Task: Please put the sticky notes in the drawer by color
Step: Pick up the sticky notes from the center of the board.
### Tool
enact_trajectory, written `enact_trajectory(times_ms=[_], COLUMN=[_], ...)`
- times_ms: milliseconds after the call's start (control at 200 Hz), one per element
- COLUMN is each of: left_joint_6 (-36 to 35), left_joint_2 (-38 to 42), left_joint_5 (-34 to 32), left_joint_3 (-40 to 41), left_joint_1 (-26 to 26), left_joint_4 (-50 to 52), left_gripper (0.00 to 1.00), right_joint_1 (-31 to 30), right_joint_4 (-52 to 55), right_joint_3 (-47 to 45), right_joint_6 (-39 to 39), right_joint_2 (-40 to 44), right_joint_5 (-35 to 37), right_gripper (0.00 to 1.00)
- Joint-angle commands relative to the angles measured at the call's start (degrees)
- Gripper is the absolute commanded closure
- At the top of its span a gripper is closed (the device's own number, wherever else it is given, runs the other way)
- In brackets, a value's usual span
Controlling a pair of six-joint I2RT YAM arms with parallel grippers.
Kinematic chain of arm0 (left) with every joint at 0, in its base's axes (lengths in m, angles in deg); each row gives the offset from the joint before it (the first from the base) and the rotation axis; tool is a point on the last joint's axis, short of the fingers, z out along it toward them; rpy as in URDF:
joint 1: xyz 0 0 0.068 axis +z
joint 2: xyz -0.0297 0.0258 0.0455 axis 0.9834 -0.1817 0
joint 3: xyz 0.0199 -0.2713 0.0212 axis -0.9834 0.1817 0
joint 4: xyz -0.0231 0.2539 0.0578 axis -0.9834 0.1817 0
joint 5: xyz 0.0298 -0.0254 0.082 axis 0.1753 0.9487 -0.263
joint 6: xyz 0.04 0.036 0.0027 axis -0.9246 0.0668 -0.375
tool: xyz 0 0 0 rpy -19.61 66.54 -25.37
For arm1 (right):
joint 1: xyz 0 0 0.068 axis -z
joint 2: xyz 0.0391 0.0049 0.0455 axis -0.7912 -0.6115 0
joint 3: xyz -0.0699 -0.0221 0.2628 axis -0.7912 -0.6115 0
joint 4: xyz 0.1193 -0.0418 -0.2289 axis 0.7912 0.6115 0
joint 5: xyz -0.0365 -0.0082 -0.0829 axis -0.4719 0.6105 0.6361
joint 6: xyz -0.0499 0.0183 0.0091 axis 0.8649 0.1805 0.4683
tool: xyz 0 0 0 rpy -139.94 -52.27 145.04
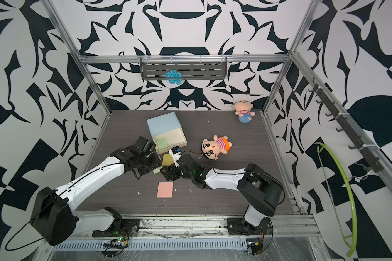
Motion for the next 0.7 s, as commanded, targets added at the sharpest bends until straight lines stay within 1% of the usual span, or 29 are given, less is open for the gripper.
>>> enact_trajectory(times_ms=[0,50,90,105,205,365,480,575,635,695], left_joint_6=[0.4,0.6,0.6,0.6,0.7,0.7,0.4,0.2,0.3,0.4], left_joint_2=[1.0,1.0,1.1,2.5,3.2,3.9,4.0,3.9,4.0,4.1], left_joint_5=[1.4,1.8,2.7,2.9,3.2,3.0,2.5,2.4,2.6,2.8], left_joint_3=[-1.2,-1.1,-1.0,-0.8,-1.0,-1.0,-1.3,-1.2,-0.8,-0.6], left_joint_1=[0.0,0.0,0.1,0.1,0.2,0.6,0.6,0.7,0.7,0.8], left_joint_4=[0.3,0.1,-0.7,-0.9,-0.9,-0.7,-0.3,-0.3,-0.9,-1.3], left_gripper=[0.44,0.44,0.44,0.44,0.44,0.44,0.44,0.43,0.43,0.41], right_joint_1=[-0.5,-0.4,-0.5,-0.5,-0.5,-0.5,-0.5,-0.5,-0.5,-0.5], right_joint_4=[-4.8,-5.2,-5.3,-5.4,-5.4,-4.9,-4.6,-4.0,-3.8,-3.4], right_joint_3=[2.8,3.0,3.3,3.5,4.0,4.1,3.9,4.0,4.1,4.0], right_joint_6=[-1.5,-1.8,-1.9,-1.9,-1.9,-1.9,-1.9,-2.1,-2.3,-2.3], right_joint_2=[-0.2,-0.7,-1.1,-1.2,-1.4,-1.3,-0.9,-0.7,-0.4,0.0], right_joint_5=[-1.3,-1.7,-1.9,-2.0,-2.2,-1.9,-1.8,-2.0,-2.1,-2.1], right_gripper=[0.24,0.26,0.37,0.41,0.54,0.62,0.77,0.84,0.92,0.96])
